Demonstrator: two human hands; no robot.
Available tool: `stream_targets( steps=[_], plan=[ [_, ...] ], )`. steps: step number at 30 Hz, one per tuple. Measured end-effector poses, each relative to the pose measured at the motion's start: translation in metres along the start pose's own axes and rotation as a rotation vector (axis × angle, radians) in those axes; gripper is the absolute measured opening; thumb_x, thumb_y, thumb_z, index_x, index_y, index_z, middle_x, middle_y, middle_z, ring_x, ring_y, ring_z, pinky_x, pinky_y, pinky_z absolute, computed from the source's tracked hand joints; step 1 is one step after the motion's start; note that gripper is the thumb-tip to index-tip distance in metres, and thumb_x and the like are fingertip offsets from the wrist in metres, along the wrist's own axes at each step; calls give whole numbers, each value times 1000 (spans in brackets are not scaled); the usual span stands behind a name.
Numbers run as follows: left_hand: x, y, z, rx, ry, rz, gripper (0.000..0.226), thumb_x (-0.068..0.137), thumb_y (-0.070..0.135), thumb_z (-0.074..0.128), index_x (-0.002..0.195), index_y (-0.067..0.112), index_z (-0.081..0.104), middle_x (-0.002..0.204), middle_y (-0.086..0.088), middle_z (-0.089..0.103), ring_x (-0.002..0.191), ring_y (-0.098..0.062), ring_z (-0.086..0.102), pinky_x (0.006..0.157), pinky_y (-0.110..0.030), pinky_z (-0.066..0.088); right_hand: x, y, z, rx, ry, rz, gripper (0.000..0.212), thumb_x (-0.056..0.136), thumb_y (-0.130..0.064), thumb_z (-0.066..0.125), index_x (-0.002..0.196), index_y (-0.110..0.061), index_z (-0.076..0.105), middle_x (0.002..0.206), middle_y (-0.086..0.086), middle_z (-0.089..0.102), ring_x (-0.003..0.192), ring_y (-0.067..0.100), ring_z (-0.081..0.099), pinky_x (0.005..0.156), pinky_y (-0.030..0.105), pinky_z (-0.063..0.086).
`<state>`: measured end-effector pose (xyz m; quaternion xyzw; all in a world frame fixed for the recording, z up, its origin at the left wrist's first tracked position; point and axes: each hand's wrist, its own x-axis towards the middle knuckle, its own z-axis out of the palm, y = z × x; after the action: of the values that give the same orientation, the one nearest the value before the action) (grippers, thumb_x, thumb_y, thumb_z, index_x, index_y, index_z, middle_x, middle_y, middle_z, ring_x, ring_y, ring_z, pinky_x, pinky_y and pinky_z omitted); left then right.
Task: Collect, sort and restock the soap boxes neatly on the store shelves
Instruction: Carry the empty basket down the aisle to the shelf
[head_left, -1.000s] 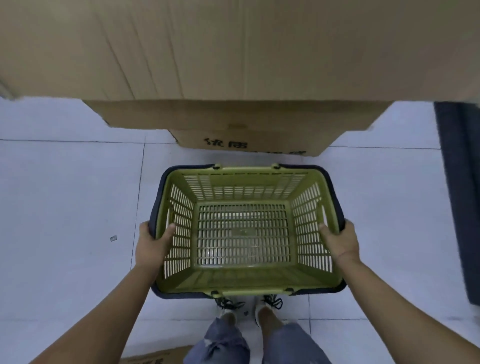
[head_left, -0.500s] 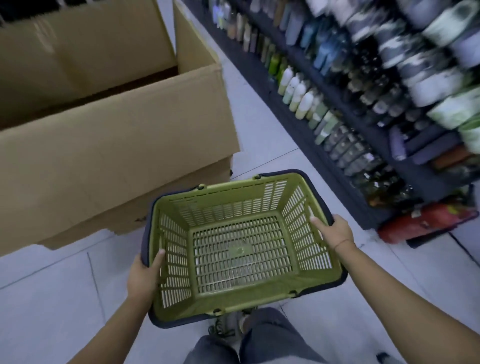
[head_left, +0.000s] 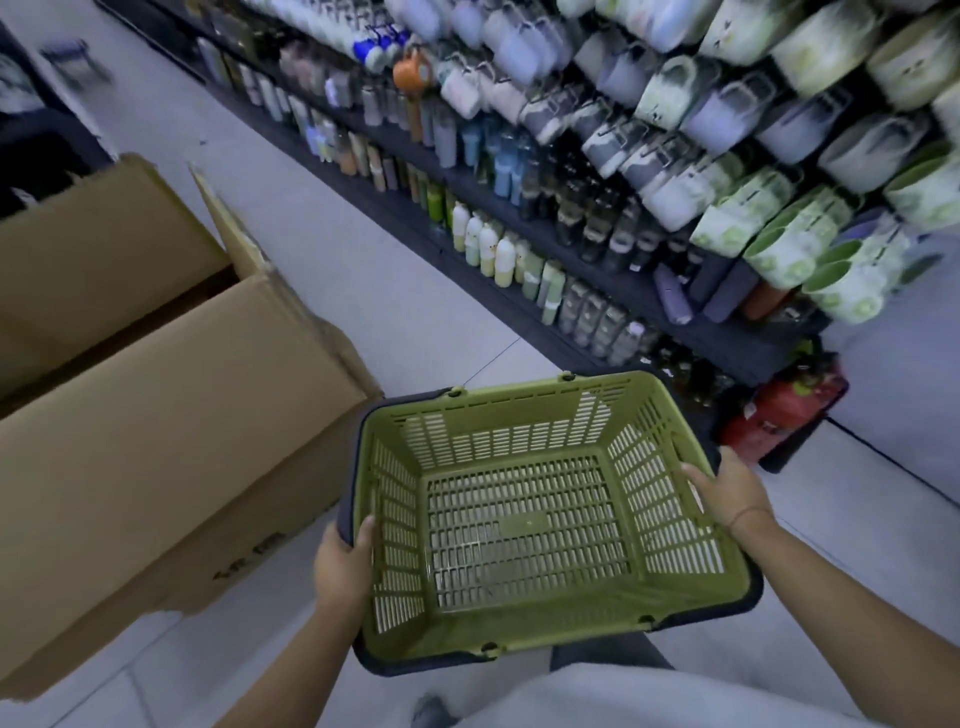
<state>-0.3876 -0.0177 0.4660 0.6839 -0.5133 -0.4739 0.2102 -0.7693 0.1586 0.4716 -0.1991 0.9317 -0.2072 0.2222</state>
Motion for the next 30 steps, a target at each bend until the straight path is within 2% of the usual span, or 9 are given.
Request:
stream_targets(
  steps=[2,4,7,12,17,21,23,25,30],
  plan=[
    [3,23,27,10,1,5,47,100,29,53,138,2,46,125,-14,60,112,-37,58,88,-39,46,32,7,-13,11,0,-6,42,92,-29,63,114,4,51,101,25,63,93,39,60,72,41,47],
    [10,43,53,37,2,3,41,100,31,53,129,3,53,113,-14,66,101,-35,63,82,-41,51,64,9,-29,19,-9,-12,41,92,-30,63,113,4,50,98,24,63,91,39,60,72,42,48],
    [19,74,87,33,19,-8,31,99,31,54,117,6,57,96,-9,66,86,-30,64,70,-39,51,113,0,-57,-15,-11,-43,50,93,-31,62,123,6,48,107,28,62,100,43,59,75,42,44],
    [37,124,130,-3,89,-22,29,99,31,54,116,7,54,93,-6,62,80,-26,61,68,-35,48,196,-40,-95,-58,-15,-148,53,94,-33,60,126,7,48,121,29,57,109,45,55,80,44,43],
    [81,170,157,-45,155,-18,30,100,29,53,119,6,54,98,-7,61,80,-23,57,72,-34,44,270,-97,-105,-47,-37,-188,62,95,-33,58,139,5,38,133,29,51,120,44,50,88,46,43],
    [138,204,166,-80,177,-35,30,100,31,53,119,8,54,100,-9,63,86,-27,61,77,-38,49,329,-151,-95,-45,-51,-237,61,95,-32,59,139,5,40,131,29,53,117,43,52,87,44,42],
    [172,220,167,-83,187,-42,29,99,33,53,116,9,54,97,-8,63,88,-29,62,77,-40,51,358,-182,-86,-25,-79,-253,53,95,-31,58,130,7,46,124,27,57,111,42,56,80,41,43],
    [208,237,168,-88,196,-41,25,99,33,53,111,11,54,92,-6,63,87,-30,63,75,-40,52,388,-215,-76,-1,-84,-282,50,95,-32,59,126,6,48,120,26,59,107,42,57,78,40,44],
    [299,291,159,-73,235,-52,26,99,31,54,112,8,58,82,0,60,71,-17,57,56,-28,41,454,-303,-52,-5,-79,-271,55,94,-34,59,129,8,48,127,30,55,115,45,53,92,47,44]
  ],
)
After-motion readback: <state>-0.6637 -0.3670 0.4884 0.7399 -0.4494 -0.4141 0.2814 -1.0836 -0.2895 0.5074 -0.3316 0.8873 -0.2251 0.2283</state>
